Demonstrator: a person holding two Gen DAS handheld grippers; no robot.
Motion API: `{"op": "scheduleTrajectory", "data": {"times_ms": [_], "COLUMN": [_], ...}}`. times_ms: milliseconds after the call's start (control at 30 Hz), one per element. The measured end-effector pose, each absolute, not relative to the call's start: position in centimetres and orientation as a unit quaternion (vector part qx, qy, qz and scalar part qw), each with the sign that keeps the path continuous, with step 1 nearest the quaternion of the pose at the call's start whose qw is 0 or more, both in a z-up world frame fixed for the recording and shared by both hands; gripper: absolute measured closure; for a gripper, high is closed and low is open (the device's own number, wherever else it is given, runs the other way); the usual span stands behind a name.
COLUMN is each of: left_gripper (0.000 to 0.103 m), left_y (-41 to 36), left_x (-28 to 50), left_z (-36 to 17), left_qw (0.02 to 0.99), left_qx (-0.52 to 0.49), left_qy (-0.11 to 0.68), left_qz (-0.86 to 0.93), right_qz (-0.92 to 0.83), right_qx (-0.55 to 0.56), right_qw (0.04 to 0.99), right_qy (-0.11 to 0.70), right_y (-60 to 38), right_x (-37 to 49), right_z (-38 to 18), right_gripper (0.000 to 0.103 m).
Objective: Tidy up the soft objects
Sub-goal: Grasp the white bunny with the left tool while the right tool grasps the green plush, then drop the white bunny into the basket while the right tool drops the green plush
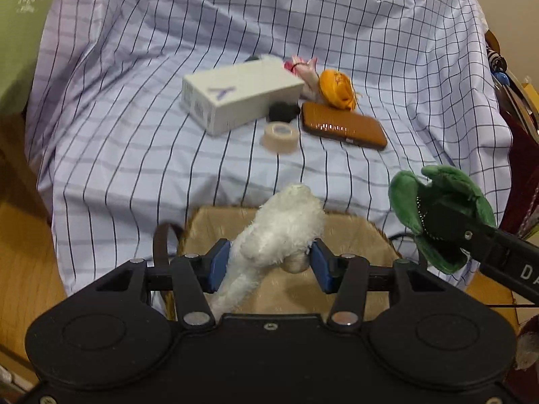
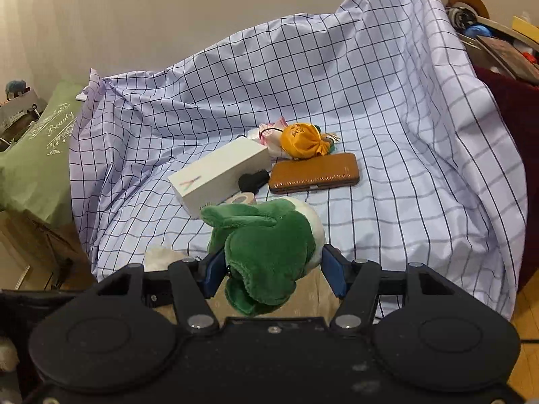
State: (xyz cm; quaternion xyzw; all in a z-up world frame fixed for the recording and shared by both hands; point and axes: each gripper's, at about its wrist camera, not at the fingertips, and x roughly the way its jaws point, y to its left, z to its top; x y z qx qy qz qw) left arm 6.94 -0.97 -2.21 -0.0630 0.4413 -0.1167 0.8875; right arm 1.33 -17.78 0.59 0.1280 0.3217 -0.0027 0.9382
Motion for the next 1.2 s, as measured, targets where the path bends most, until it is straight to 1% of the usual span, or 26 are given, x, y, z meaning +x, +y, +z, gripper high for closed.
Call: {"op": "scheduleTrajectory", "data": {"times_ms": [167, 333, 500, 633, 1200], "left_gripper": [0.053, 0.052, 0.052, 0.048, 0.043], "left_y": [-0.9, -0.9, -0.6, -0.6, -0.5], "left_x": [5.2, 3.5, 3.5, 3.2, 2.3], "left_z": [-2.7, -2.3, -2.3, -2.4, -1.9], "left_qw": [0.889, 0.898, 0.9, 0.901, 0.912], "left_qx": [-0.069, -0.066, -0.069, -0.07, -0.067], "left_qy": [0.441, 0.422, 0.418, 0.416, 0.396], "left_qz": [-0.105, -0.102, -0.101, -0.1, -0.08], "right_qz": [-0.006, -0.007, -0.011, -0.008, -0.02], "right_qx": [0.135, 0.128, 0.117, 0.112, 0.117], "right_qw": [0.938, 0.941, 0.938, 0.934, 0.928], "right_qy": [0.32, 0.315, 0.325, 0.338, 0.354], "right_y": [-17.9, -17.7, -16.9, -16.8, -16.9], "right_x": [-0.9, -2.4, -2.3, -2.4, -2.2], "right_z": [0.6, 0.9, 0.5, 0.0, -0.6], "right_gripper": [0.043, 0.043, 0.043, 0.043, 0.042]}}
